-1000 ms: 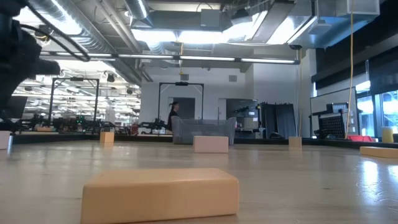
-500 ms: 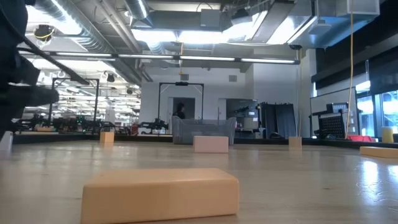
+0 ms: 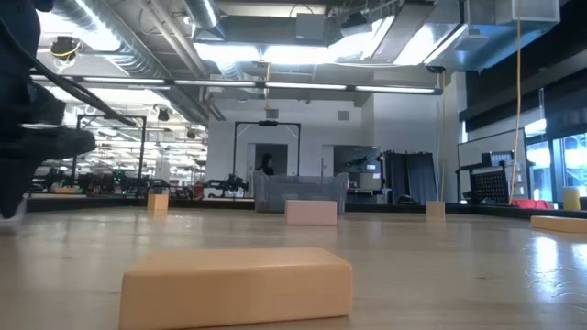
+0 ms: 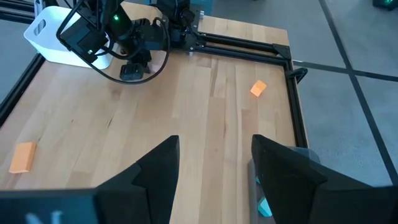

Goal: Sort & place blocks by color
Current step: Put the bottom left brown block into the white bin

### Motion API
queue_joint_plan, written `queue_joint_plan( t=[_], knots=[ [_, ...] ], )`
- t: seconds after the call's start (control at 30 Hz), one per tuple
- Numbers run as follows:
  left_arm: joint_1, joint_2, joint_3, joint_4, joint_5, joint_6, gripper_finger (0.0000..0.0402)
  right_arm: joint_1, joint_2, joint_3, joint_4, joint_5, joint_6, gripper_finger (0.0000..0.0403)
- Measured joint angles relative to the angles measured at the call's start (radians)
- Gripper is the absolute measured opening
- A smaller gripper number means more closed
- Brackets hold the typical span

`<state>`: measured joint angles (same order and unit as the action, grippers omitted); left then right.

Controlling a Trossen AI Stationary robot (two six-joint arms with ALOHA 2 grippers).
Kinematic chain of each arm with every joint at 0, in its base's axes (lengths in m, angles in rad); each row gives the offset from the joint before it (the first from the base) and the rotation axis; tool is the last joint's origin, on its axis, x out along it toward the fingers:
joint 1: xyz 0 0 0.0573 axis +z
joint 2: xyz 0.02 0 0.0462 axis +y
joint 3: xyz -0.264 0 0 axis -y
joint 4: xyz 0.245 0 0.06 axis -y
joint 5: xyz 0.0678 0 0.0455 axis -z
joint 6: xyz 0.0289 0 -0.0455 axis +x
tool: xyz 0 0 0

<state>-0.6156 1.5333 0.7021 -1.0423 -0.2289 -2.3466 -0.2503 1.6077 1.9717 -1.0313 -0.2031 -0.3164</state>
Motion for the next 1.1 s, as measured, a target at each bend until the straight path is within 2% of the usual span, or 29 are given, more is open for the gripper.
queue_joint_plan(
  t=[0.37, 0.6, 0.67, 0.8, 0.9, 1.1],
  knots=[
    [0.046, 0.000, 0.000, -0.008, -0.152, 0.102, 0.0179, 0.000, 0.000, 0.000, 0.000, 0.000, 0.000, 0.0202],
    [0.051, -0.003, 0.067, -0.037, -0.128, 0.228, 0.0179, 0.000, 0.000, 0.000, 0.000, 0.000, -0.001, 0.0202],
    [0.050, -0.003, 0.113, -0.115, -0.120, 0.237, 0.0179, 0.000, 0.000, 0.000, 0.000, 0.000, -0.002, 0.0202],
    [0.053, -0.004, 0.192, -0.328, -0.040, 0.236, 0.0179, 0.000, 0.000, 0.000, 0.000, 0.000, -0.002, 0.0202],
    [0.065, -0.005, 0.210, -0.411, -0.022, 0.257, 0.0179, 0.000, 0.000, 0.000, 0.000, 0.000, -0.002, 0.0202],
    [0.129, -0.005, 0.207, -0.406, 0.066, 0.495, 0.0179, 0.000, 0.000, 0.000, 0.000, 0.000, -0.002, 0.0202]
  ],
)
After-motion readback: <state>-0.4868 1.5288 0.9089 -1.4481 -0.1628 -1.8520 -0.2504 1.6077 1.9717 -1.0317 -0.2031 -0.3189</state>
